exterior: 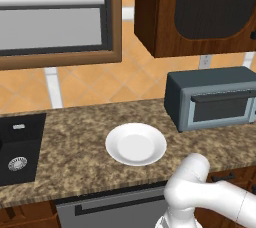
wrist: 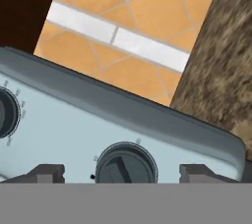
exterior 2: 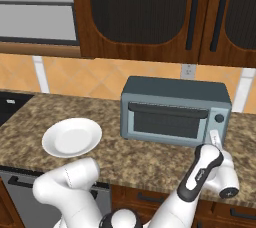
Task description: Pick up the kebab skewer and baguette bread, and place them inside the toaster oven. Close the toaster oven door and start by setting the timer.
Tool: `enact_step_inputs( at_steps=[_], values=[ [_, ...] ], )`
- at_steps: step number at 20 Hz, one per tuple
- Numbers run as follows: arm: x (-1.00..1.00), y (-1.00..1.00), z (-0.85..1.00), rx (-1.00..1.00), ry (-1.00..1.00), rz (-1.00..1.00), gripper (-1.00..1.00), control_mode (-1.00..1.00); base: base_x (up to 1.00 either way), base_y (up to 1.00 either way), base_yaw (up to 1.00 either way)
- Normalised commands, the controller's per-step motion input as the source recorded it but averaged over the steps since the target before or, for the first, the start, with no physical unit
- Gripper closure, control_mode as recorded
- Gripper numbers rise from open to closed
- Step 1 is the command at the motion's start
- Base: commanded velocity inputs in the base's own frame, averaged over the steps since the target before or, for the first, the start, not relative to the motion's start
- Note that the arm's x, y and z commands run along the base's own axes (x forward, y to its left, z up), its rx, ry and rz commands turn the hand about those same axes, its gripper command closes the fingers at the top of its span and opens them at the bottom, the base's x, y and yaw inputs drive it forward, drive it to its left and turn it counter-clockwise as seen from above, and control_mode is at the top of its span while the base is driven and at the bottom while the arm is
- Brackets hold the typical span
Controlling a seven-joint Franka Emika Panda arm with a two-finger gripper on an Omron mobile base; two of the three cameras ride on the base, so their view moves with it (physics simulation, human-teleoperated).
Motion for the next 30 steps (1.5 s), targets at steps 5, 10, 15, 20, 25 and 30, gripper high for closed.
enact_step_inputs(
  at_steps=[5, 10, 15, 20, 25, 30],
  values=[
    [0.31, 0.22, 0.28, 0.0, -0.04, 0.02, -1.0, -1.0, 0.0, 0.0, 0.0],
    [0.48, 0.51, 0.46, -0.05, -0.03, 0.01, 1.0, -1.0, 0.0, 0.0, 0.0],
    [0.36, 0.46, 0.47, -0.07, -0.04, 0.01, 1.0, -1.0, 0.0, 0.0, 0.0],
    [0.31, 0.14, 0.64, -0.04, -0.01, 0.02, 1.0, -1.0, 0.0, 0.0, 0.0],
    [0.2, 0.0, 0.65, -0.03, 0.0, 0.07, 1.0, -1.0, 0.0, 0.0, 0.0],
    [0.04, 0.0, 0.57, -0.02, 0.0, 0.13, 1.0, -1.0, 0.0, 0.0, 0.0]
  ],
)
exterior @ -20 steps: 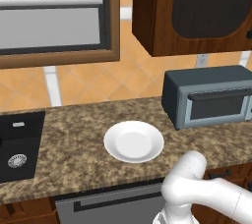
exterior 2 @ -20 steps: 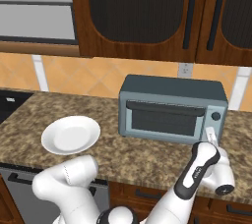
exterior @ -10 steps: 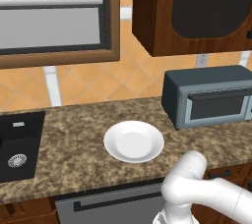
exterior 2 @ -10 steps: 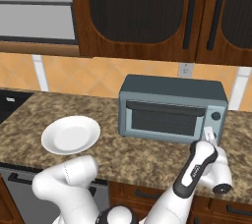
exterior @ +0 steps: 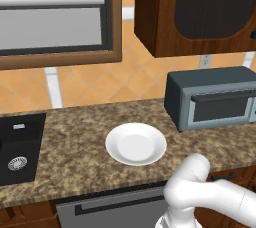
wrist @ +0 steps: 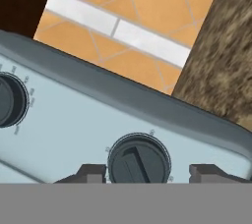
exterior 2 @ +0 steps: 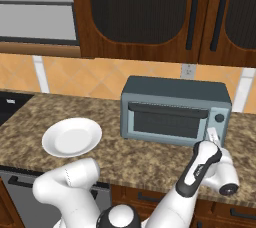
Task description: Pick up the kebab skewer and baguette bread, and place them inside the toaster oven. Close the toaster oven door and start by setting the timer.
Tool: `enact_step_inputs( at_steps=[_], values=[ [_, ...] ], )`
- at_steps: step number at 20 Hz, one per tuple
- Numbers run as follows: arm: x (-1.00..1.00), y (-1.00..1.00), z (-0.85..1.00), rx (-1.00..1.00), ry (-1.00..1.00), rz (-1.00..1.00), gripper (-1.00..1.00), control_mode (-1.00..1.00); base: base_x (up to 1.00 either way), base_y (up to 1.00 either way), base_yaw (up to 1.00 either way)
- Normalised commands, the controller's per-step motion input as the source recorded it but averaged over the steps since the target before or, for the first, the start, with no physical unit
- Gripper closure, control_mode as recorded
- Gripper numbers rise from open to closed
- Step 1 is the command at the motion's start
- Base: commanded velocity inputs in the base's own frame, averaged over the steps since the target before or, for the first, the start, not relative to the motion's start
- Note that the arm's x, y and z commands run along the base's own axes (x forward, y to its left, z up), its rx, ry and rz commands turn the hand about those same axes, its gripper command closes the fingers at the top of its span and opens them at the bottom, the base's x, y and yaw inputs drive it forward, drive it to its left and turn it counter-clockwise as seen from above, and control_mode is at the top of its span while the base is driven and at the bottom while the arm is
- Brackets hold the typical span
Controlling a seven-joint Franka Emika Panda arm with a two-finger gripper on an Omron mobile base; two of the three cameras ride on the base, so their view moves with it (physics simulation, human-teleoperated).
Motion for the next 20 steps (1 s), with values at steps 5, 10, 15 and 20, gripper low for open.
enact_step_inputs(
  at_steps=[5, 10, 15, 20],
  values=[
    [0.01, 0.0, 0.5, -0.05, 0.0, 0.14, 1.0, -1.0, 0.0, 0.0, 0.0],
    [0.16, 0.0, 0.58, -0.08, 0.0, 0.1, 1.0, -1.0, 0.0, 0.0, 0.0],
    [0.25, 0.04, 0.59, -0.13, 0.0, 0.06, 1.0, -1.0, 0.0, 0.0, 0.0],
    [0.17, 0.11, 0.56, -0.16, 0.0, 0.01, 1.0, -1.0, 0.0, 0.0, 0.0]
  ],
)
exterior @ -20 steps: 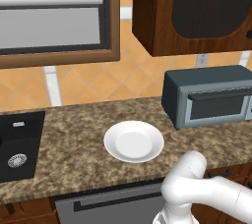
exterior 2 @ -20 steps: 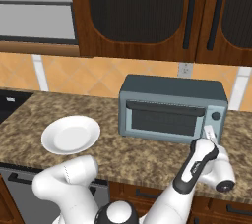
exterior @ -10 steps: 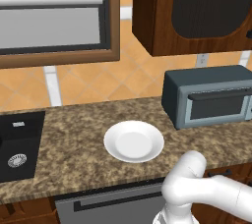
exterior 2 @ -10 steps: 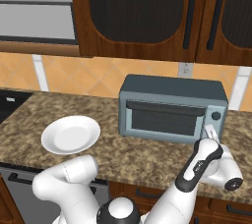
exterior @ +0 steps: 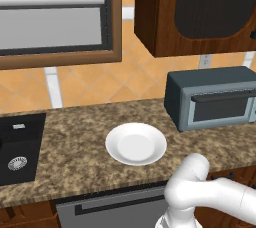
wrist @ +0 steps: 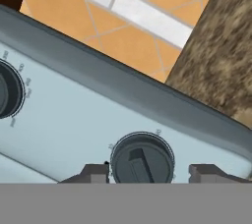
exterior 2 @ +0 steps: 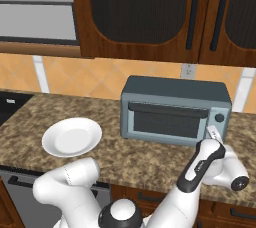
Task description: Pick up the kebab skewer and baguette bread, and place them inside the toaster oven. Close the toaster oven door and start by setting the timer.
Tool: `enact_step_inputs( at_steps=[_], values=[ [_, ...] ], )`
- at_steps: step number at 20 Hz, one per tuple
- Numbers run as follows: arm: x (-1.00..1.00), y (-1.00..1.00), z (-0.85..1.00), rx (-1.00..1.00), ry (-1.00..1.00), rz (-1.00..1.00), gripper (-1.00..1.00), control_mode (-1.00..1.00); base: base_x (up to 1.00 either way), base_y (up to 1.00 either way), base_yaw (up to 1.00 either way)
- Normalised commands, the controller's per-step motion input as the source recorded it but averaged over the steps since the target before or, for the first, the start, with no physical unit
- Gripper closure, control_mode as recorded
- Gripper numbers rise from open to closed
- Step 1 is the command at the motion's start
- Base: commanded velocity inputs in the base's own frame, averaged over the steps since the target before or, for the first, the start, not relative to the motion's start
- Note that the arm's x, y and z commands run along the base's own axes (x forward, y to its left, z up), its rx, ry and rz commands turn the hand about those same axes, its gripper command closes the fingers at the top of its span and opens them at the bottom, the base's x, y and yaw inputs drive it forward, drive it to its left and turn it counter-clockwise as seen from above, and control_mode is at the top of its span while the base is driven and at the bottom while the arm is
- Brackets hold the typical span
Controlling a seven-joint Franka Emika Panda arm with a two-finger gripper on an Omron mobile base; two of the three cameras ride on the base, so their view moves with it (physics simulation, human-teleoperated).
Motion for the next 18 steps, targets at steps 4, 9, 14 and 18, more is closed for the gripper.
enact_step_inputs(
  at_steps=[4, 9, 14, 18],
  values=[
    [0.27, 0.03, 0.48, -0.14, 0.0, 0.01, 1.0, -1.0, 0.0, 0.0, 0.0],
    [0.38, 0.08, 0.44, -0.08, 0.0, 0.03, 1.0, -1.0, 0.0, 0.0, 0.0],
    [0.34, 0.0, 0.47, -0.04, 0.0, 0.04, 1.0, -1.0, 0.0, 0.0, 0.0],
    [0.38, 0.0, 0.55, 0.0, 0.02, 0.02, 1.0, -1.0, 0.0, 0.0, 0.0]
  ],
)
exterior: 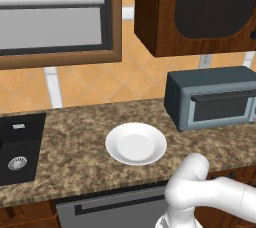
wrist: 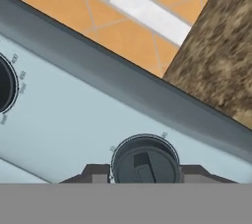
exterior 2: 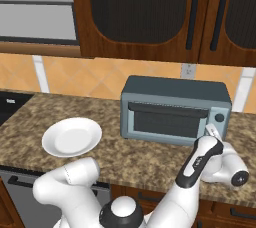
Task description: Pick up the kebab skewer and baguette bread, and place them inside the toaster oven. Close the toaster oven door and start by setting the timer.
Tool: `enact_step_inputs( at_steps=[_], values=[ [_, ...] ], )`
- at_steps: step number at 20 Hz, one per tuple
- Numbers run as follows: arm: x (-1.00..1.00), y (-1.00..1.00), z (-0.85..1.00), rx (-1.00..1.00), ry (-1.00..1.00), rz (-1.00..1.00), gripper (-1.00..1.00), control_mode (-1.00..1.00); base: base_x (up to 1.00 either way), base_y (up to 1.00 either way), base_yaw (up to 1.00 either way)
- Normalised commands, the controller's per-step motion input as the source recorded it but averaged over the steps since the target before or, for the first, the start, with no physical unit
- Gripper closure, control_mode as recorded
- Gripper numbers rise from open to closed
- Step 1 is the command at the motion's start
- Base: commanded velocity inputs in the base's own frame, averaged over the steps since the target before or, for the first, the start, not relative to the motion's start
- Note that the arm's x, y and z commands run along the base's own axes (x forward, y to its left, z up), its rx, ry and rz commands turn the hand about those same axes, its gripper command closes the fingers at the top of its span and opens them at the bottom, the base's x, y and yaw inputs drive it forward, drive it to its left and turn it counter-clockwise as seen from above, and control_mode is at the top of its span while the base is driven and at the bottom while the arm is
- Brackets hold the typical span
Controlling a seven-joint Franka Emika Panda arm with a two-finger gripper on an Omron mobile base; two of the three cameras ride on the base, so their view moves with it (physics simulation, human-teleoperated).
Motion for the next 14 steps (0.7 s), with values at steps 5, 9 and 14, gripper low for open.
enact_step_inputs(
  at_steps=[5, 9, 14],
  values=[
    [0.31, 0.0, 0.46, 0.03, 0.0, 0.01, 1.0, -1.0, 0.0, 0.0, 0.0],
    [0.23, 0.0, 0.35, 0.09, 0.0, 0.0, 1.0, -1.0, 0.0, 0.0, 0.0],
    [0.26, 0.0, 0.27, 0.1, 0.0, 0.0, 1.0, -1.0, 0.0, 0.0, 0.0]
  ],
)
